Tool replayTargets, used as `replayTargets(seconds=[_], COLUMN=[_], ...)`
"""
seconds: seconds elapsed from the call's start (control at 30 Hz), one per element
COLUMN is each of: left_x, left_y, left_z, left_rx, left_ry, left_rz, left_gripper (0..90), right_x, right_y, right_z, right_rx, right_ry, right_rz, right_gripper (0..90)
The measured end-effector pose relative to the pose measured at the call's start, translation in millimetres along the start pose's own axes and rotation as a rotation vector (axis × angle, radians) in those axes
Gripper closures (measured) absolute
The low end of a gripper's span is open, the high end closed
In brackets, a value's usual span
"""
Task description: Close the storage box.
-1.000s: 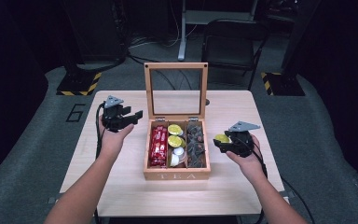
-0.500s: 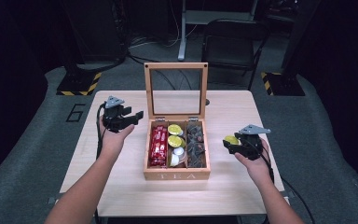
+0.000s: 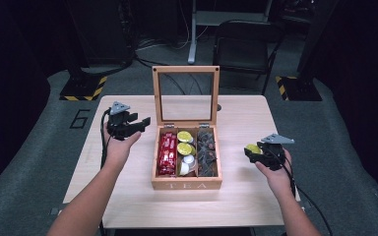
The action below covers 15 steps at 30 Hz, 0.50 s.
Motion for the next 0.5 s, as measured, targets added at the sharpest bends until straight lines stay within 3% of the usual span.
replayTargets(seconds=[0.5], left_x=[3.5], left_y=[-0.2], left_z=[2.0], left_rx=[0.007], left_ry=[0.008], left_rz=[-0.008], left_gripper=[42.2], right_x=[-23.6], right_y=[-1.9], right_z=[22.3], right_rx=[0.009], right_ry=[0.051], right_rz=[0.083], right_gripper=[37.4])
Point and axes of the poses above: each handheld gripper's, and its own axes: y roughly forward along the jaws, z roughly out of its underside, x roughly to its left, the point moved 6 cm from there along y, roughly forward along the jaws, and after that the axes turned 13 degrees about -z, right-handed, at the moved point
